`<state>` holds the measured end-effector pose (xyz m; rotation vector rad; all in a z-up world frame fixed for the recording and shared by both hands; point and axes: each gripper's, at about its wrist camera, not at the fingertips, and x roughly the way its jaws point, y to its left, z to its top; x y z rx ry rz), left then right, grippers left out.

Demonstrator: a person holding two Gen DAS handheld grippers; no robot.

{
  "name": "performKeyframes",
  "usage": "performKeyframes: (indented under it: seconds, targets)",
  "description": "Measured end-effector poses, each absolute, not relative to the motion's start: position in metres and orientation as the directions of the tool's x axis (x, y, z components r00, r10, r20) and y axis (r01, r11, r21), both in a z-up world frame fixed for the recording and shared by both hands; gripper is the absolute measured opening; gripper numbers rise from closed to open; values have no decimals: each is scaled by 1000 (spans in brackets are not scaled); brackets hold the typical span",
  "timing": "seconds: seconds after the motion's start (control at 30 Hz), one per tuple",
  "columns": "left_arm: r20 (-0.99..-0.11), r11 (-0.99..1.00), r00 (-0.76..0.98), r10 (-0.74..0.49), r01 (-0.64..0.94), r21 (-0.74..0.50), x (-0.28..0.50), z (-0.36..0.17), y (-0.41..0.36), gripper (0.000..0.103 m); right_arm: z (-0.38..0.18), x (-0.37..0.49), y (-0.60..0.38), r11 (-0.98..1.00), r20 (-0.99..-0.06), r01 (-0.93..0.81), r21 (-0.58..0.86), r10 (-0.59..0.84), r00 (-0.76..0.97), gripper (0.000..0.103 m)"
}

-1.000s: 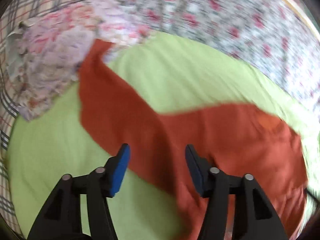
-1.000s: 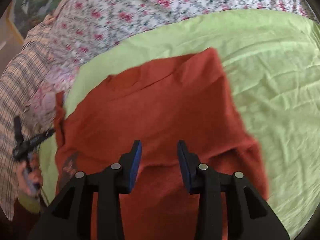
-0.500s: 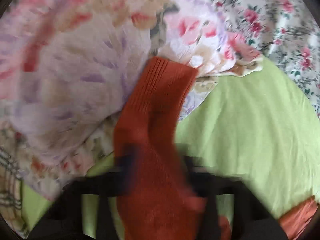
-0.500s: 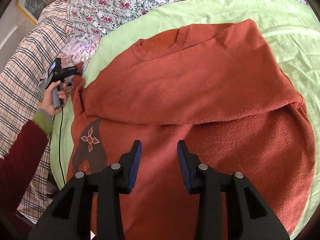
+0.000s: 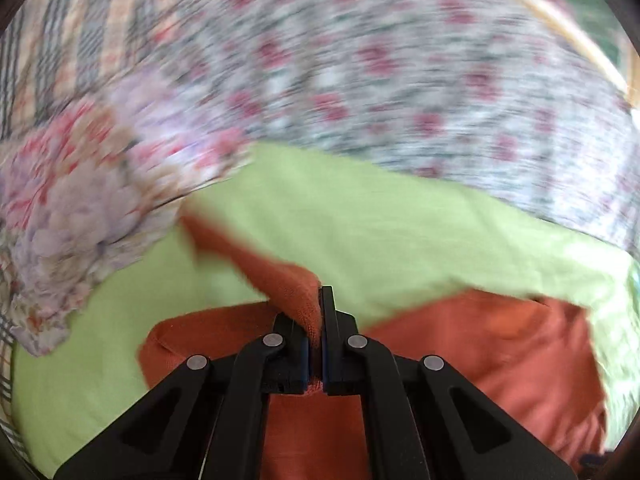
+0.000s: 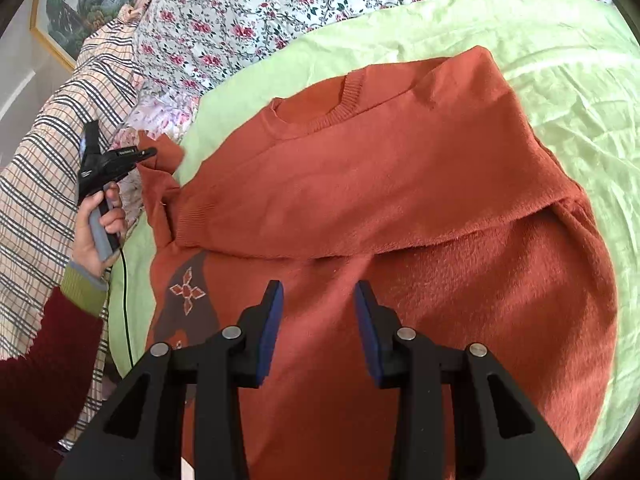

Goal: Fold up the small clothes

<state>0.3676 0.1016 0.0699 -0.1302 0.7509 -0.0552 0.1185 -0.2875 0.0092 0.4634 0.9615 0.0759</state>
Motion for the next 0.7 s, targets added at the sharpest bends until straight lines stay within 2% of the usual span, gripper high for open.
performKeyframes:
  seconds: [0.17, 0.3, 0.47, 0.63, 0.7]
  targets:
    - [-639, 958, 715, -285, 215, -188, 328, 87, 9, 1, 15, 100, -298, 894, -767, 172, 415, 242, 594, 38]
    - [-636, 918, 671, -380, 359, -169, 302, 85, -63, 1, 15, 87, -314, 879, -762, 221, 424, 214, 612, 38]
    - [-701, 889, 590, -401, 435, -143, 290, 45, -127, 2, 11, 78, -331, 860, -764, 272, 432, 190, 616, 38]
    - [-756, 881, 530, -386, 453, -132, 295, 6, -148, 3, 8, 76, -342, 847, -769, 311, 431, 164, 618, 38]
    - [-776, 879, 499, -385, 456, -143, 298, -5, -152, 7, 7, 79, -345, 843, -770, 323, 431, 157, 619, 38]
